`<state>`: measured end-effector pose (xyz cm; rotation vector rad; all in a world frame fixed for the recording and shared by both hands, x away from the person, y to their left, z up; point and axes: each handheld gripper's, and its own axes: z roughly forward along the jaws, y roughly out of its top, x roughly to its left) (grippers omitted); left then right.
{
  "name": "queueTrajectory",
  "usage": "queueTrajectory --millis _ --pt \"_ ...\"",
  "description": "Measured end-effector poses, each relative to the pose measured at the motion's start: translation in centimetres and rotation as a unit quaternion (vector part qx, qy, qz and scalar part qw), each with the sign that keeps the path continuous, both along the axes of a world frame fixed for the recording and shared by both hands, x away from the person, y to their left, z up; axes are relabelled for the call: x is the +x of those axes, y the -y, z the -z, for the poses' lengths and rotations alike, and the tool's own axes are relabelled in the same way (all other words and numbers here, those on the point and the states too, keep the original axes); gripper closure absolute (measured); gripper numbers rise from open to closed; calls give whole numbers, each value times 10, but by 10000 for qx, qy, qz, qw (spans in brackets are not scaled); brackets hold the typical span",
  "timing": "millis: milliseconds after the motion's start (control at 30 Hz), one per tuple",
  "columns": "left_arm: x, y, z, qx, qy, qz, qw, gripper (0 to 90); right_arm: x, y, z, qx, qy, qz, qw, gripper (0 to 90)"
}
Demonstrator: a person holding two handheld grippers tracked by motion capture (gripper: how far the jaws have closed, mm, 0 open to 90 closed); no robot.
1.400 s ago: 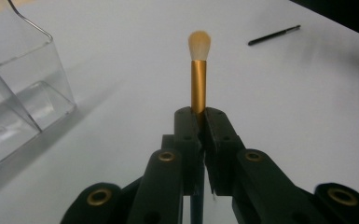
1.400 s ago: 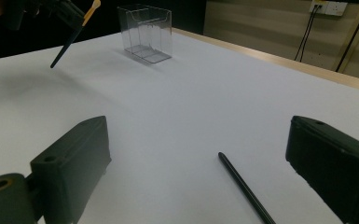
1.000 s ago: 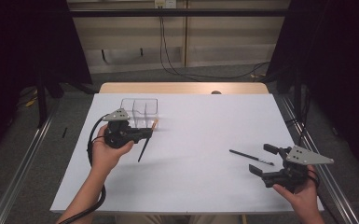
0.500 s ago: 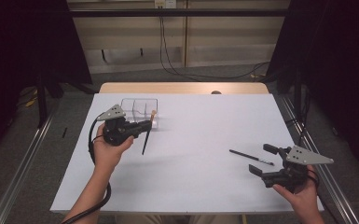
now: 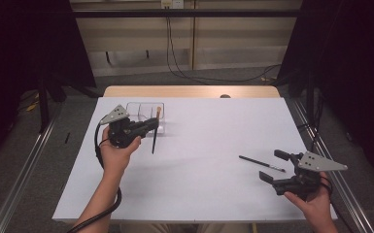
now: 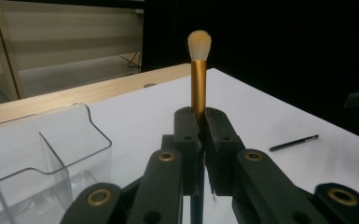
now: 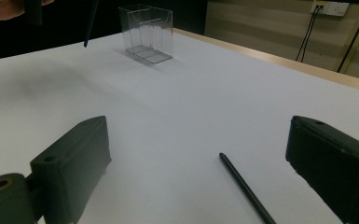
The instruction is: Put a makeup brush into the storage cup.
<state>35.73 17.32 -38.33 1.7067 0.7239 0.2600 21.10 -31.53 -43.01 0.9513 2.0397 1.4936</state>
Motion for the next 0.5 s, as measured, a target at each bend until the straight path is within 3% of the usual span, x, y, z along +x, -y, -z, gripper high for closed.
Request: queueTrajectory --millis 500 --pt "9 4 -5 -298 221 -254 9990 843 0 0 0 7 0 11 10000 59"
